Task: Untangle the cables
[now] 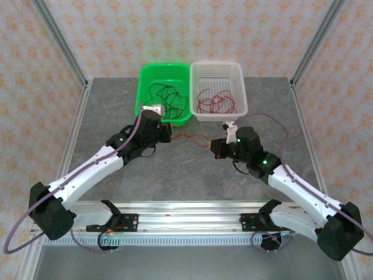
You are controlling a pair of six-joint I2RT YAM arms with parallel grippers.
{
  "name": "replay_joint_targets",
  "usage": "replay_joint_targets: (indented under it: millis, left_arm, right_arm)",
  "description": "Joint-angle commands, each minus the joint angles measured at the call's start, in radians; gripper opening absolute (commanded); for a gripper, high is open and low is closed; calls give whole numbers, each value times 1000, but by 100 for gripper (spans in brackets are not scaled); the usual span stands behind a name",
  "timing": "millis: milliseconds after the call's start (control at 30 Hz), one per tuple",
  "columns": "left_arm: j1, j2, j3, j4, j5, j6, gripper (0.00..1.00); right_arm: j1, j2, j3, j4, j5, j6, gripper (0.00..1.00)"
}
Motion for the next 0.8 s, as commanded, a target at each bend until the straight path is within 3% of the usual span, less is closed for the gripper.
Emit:
replay_joint_targets:
  millis: [0, 300, 433, 633, 767]
  left_arm:
    - [15, -11, 32, -51, -81, 29, 0]
    - [17, -6, 48, -110, -120, 47, 0]
    - [17, -11, 45, -119, -112, 44, 0]
    - [17, -26, 34, -101, -77, 22, 0]
    - [17, -43, 30, -70, -40, -4, 0]
  right_arm:
    - [2, -67, -10, -69, 200, 51, 0]
    - [2, -113, 66, -248, 524, 24, 0]
    - [2, -99, 98, -282, 594, 7, 0]
    - [2, -43, 116, -238, 378, 63, 2]
    - [6, 47, 147, -154, 128, 188, 28]
